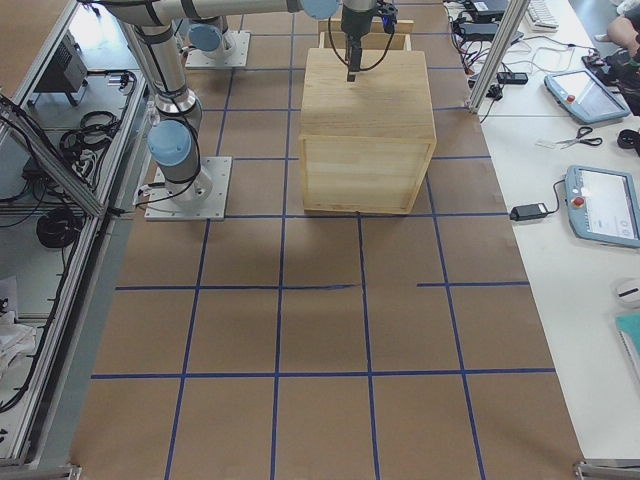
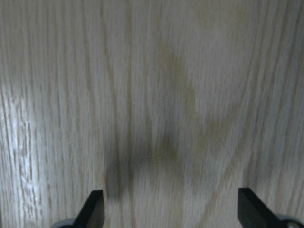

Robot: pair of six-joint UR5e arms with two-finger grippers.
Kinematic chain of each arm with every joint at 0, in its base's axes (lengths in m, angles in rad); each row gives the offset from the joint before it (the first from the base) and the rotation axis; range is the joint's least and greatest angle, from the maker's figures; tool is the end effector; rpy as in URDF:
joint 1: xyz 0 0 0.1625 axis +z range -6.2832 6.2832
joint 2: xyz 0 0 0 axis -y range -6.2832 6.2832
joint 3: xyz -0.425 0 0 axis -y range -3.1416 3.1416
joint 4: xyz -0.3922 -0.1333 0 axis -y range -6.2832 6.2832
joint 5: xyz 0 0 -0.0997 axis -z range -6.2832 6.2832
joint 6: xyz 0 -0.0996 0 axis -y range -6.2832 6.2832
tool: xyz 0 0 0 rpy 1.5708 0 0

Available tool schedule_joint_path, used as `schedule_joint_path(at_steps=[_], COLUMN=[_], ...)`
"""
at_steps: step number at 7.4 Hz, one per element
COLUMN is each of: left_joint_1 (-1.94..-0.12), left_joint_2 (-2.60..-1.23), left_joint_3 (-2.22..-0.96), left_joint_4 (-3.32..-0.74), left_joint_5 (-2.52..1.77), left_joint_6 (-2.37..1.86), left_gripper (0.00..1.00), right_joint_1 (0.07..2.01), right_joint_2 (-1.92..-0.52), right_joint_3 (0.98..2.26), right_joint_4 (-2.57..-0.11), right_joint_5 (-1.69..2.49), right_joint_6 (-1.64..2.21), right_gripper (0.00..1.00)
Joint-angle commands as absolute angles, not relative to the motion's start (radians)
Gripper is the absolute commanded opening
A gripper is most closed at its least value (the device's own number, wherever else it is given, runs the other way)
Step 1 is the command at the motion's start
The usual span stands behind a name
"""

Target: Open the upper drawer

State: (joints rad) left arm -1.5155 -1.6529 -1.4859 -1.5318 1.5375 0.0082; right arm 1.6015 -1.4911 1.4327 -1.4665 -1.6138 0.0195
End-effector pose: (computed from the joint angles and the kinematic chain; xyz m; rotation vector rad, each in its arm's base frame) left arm -0.1071 -0.5376 0.4919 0.0721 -3.1081 0.0666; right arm 0.1449 -0.5162 0.5051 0.0189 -3.0966 -0.0694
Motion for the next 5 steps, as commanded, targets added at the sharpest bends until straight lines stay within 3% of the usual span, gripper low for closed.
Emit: schedule_joint_path(at_steps=[1, 5], left_joint_1=[-1.508, -1.514], left_joint_2=[-1.576, -1.559], left_joint_3=[-1.479, -1.48], left_joint_4=[-1.589, -1.588], left_joint_5=[1.582, 1.606], left_joint_6=[0.015, 0.002], left_gripper=[1.0, 1.0], right_joint_1=[1.601, 1.601], right_joint_2=[-1.491, -1.491], right_joint_3=[1.433, 1.434], right_joint_4=[-1.466, -1.466], right_joint_5=[-1.614, -1.614], right_joint_6=[0.02, 0.018], right_gripper=[1.0, 1.0])
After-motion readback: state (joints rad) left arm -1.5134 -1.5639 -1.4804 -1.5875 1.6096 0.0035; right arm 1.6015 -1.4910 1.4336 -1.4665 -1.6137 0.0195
